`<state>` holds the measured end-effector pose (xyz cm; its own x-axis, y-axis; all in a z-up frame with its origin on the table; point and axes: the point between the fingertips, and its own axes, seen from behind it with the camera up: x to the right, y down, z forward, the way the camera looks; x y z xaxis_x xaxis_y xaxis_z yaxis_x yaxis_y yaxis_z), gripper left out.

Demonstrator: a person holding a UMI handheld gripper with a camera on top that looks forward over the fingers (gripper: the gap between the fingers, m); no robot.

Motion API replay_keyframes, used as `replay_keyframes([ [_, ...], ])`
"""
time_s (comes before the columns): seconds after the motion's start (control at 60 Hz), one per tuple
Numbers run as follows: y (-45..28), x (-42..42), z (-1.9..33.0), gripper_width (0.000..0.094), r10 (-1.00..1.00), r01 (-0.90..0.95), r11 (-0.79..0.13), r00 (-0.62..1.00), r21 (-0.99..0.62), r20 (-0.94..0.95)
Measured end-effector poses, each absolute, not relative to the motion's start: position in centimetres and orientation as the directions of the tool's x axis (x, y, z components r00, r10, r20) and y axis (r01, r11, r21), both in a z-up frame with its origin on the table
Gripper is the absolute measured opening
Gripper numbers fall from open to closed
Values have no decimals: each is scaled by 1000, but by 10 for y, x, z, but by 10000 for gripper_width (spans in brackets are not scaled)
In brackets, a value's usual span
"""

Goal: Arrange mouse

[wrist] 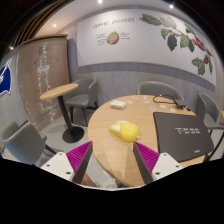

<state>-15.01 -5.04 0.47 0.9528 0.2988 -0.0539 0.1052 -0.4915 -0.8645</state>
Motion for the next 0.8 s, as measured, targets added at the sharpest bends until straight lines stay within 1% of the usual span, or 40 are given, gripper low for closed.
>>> replay_keyframes([
  [0.067,-35,-129,-6,837,275,143,-500,961,-854,0],
  [0.083,-43,-148,-6,836,254,145,-508,967,-849,13],
  [0.117,-33,-140,-10,838,246,154,-510,969,-846,28],
  [0.15,-13,-110,-12,835,263,167,-508,964,-845,33],
  [0.183,-5,-105,-15,825,257,170,-519,966,-838,37],
  [0.283,25,-106,-16,806,268,171,-525,963,-834,28],
  [0.317,32,-107,-18,796,278,178,-538,960,-824,26],
  [0.333,30,-109,-22,786,277,165,-569,961,-806,1],
  [0.367,36,-118,-13,784,279,139,-569,960,-811,-31],
  [0.417,51,-123,-5,754,312,164,-557,950,-814,-21],
  [0.517,63,-123,-18,719,289,138,-639,955,-757,-70],
  [0.533,69,-122,-16,704,288,136,-631,955,-764,-68],
  [0.65,74,-115,-19,687,298,174,-648,954,-741,-36],
  [0.7,82,-115,-20,633,297,179,-645,954,-743,-28],
  [0.717,85,-115,-20,593,294,178,-643,956,-745,-25],
  [0.733,88,-114,-21,533,290,177,-640,957,-747,-22],
  [0.75,90,-113,-21,502,282,176,-639,959,-749,-15],
  [0.783,92,-113,-20,486,270,161,-639,963,-752,-23],
  [0.8,91,-113,-20,463,266,157,-638,964,-753,-25],
])
